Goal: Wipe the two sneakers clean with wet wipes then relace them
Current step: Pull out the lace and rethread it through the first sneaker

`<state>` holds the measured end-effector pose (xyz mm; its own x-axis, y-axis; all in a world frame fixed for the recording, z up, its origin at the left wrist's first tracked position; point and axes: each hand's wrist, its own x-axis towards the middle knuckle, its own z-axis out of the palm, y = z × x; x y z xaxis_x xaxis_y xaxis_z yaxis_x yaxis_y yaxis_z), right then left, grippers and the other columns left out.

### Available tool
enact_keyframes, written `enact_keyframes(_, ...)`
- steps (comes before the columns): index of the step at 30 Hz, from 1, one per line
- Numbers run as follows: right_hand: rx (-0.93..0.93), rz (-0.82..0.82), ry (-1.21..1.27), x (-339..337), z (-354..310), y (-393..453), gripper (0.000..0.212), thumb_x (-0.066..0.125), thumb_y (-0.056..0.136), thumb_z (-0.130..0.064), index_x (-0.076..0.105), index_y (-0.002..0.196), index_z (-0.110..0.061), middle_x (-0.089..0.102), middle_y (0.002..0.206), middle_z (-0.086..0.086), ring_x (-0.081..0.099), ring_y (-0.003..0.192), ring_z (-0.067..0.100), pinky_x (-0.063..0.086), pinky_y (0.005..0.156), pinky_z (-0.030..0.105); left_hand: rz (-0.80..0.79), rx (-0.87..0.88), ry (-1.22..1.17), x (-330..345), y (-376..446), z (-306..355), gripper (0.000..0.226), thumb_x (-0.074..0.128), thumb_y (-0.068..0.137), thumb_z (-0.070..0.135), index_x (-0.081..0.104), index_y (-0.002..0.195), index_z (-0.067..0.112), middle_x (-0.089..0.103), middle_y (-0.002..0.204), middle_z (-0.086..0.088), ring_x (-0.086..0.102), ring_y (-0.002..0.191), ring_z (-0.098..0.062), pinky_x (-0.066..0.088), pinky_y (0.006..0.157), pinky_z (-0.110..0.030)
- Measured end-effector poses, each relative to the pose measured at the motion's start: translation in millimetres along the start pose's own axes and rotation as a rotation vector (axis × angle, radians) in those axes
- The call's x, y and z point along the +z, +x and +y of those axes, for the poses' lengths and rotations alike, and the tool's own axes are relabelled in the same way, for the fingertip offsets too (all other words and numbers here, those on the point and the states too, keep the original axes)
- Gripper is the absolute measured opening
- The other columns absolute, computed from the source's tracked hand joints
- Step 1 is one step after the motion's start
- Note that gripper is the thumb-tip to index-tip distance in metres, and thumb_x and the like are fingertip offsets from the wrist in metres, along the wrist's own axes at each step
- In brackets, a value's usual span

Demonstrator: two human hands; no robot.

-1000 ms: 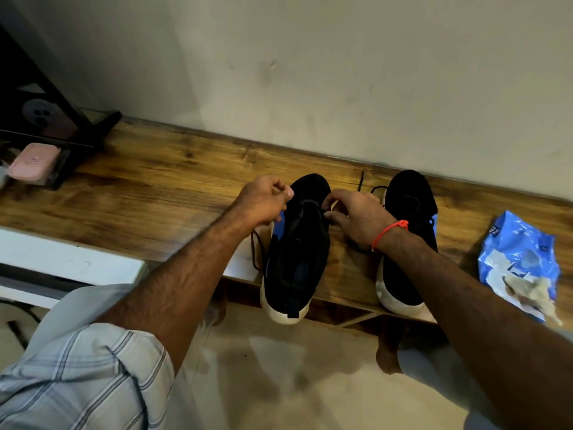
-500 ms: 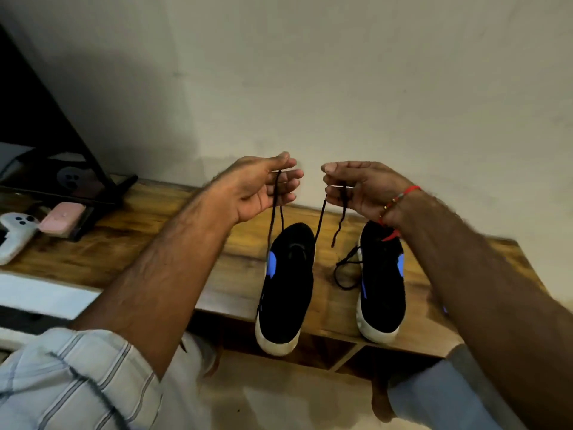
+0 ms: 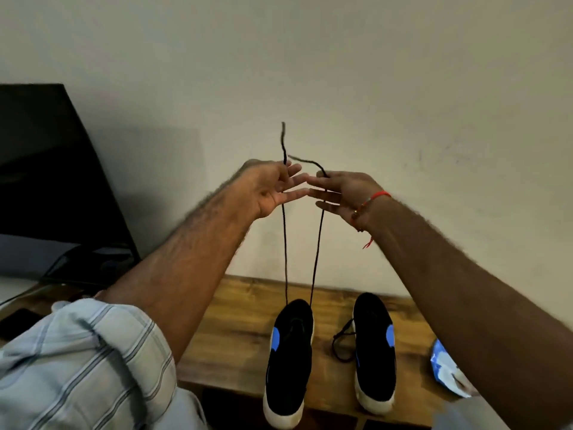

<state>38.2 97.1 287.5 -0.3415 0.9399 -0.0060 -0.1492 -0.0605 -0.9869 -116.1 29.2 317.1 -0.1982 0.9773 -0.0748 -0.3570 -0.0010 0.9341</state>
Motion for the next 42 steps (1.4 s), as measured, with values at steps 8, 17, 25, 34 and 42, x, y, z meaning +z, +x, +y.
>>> enact_keyframes(8, -0.11, 0.146, -0.23, 18, -17, -9, 0.023, 0.062, 0.093, -0.036, 0.073, 0.085, -0.017, 0.058, 0.079, -0.004, 0.048, 0.069, 0.016, 0.041, 0.067, 0.031, 0.25, 0.259, 0.477, 8, 1, -2, 0.018, 0.062, 0.101, 0.031, 0.076, 0.104, 0.019, 0.068, 0.087, 0.004, 0.056, 0.058, -0.011, 0.05, 0.044, -0.021)
enact_keyframes(17, -0.167, -0.036, 0.108, 15, -15, -12, 0.02, 0.063, 0.095, -0.031, 0.073, 0.109, -0.02, 0.069, 0.088, -0.008, 0.063, 0.087, 0.014, 0.04, 0.08, 0.035, 0.303, 0.48, 0.53, 13, 6, 8, 0.02, 0.074, 0.093, 0.026, 0.075, 0.11, 0.015, 0.072, 0.09, 0.002, 0.064, 0.053, -0.008, 0.053, 0.043, -0.025)
enact_keyframes(25, -0.334, 0.174, 0.026, 30, -39, -11, 0.019, 0.067, 0.093, -0.027, 0.076, 0.107, -0.019, 0.071, 0.095, -0.004, 0.062, 0.084, 0.015, 0.044, 0.081, 0.035, 0.287, 0.541, 0.58, 18, 15, 12, 0.012, 0.078, 0.09, 0.029, 0.072, 0.097, 0.021, 0.076, 0.084, 0.005, 0.071, 0.056, -0.014, 0.053, 0.046, -0.025)
enact_keyframes(34, -0.39, 0.227, -0.119, 29, -43, -11, 0.024, 0.065, 0.094, -0.028, 0.075, 0.112, -0.016, 0.071, 0.098, -0.005, 0.061, 0.081, 0.013, 0.042, 0.063, 0.019, 0.282, 0.56, 0.61, 25, 20, 14, 0.016, 0.076, 0.091, 0.028, 0.076, 0.103, 0.018, 0.075, 0.091, 0.006, 0.072, 0.058, -0.013, 0.052, 0.046, -0.024)
enact_keyframes(42, -0.463, 0.219, -0.182, 29, -42, -3, 0.02, 0.064, 0.095, -0.023, 0.076, 0.108, -0.012, 0.074, 0.099, -0.003, 0.066, 0.085, 0.017, 0.055, 0.083, 0.027, 0.256, 0.554, 0.576, 30, 16, 12, 0.012, 0.077, 0.091, 0.028, 0.074, 0.098, 0.019, 0.073, 0.089, 0.007, 0.073, 0.059, -0.014, 0.054, 0.045, -0.026)
